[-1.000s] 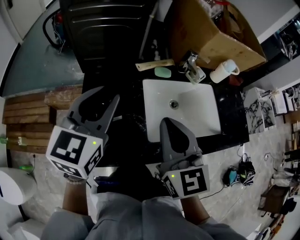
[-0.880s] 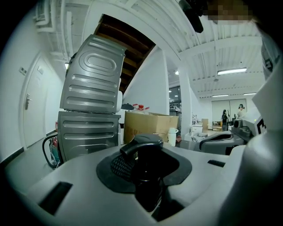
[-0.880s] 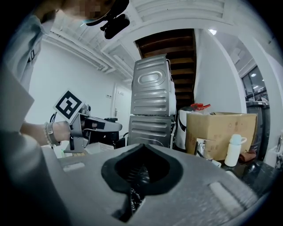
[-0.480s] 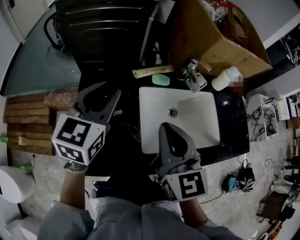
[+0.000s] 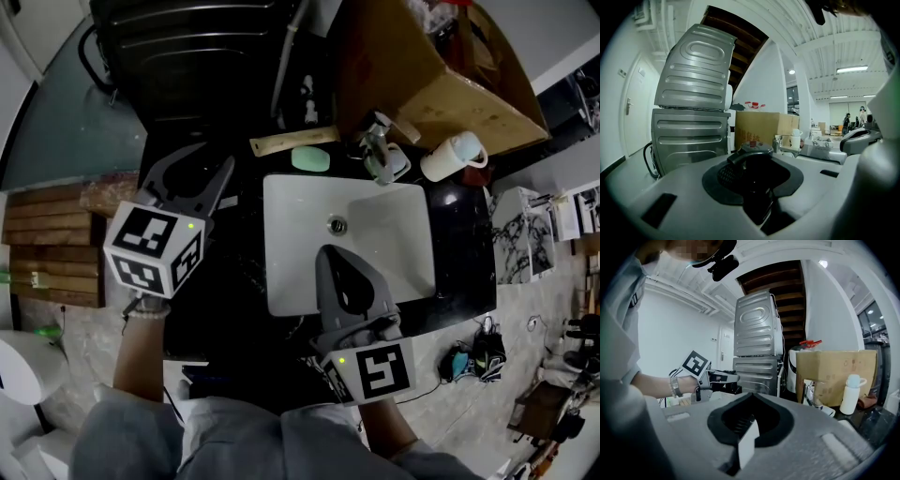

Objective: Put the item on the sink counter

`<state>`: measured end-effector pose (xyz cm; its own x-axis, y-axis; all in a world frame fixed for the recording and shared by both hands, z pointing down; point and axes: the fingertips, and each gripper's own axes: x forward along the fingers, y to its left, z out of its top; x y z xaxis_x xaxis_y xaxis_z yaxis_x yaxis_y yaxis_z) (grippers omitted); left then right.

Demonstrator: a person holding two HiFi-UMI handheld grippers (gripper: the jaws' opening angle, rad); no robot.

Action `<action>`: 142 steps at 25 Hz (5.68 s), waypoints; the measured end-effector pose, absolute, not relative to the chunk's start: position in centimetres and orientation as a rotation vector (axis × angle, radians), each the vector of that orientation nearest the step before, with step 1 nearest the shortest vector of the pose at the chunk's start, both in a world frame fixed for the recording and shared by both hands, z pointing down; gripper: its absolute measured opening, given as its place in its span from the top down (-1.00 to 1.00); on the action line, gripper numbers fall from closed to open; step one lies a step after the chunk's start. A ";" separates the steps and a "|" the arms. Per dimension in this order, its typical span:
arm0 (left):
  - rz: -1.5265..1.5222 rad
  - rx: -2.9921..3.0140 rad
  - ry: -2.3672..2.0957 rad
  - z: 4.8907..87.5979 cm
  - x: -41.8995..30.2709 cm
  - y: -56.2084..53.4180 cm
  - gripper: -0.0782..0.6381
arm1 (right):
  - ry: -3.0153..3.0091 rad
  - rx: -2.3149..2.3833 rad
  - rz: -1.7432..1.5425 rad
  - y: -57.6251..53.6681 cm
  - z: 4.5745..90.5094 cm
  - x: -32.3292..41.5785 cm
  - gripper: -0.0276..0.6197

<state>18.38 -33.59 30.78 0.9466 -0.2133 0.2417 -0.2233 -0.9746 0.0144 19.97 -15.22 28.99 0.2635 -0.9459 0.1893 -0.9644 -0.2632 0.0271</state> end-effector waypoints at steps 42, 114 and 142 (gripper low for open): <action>0.351 3.053 -0.171 39.5 28.9 -40.1 0.45 | -1.851 2.316 0.347 -16.7 32.7 24.9 0.92; 0.316 2.952 -0.351 29.5 3.0 -30.3 0.77 | -1.776 2.394 0.185 -13.9 28.1 8.5 0.92; 0.197 2.859 -0.589 25.1 -2.9 -26.5 0.77 | -2.088 2.184 0.078 -17.1 24.8 6.4 0.92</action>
<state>-2.89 -26.49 25.08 0.9110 -0.3745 0.1730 -0.4033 -0.8966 0.1828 6.41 -17.12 24.84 0.0474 -0.9917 0.1194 -0.9979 -0.0417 0.0502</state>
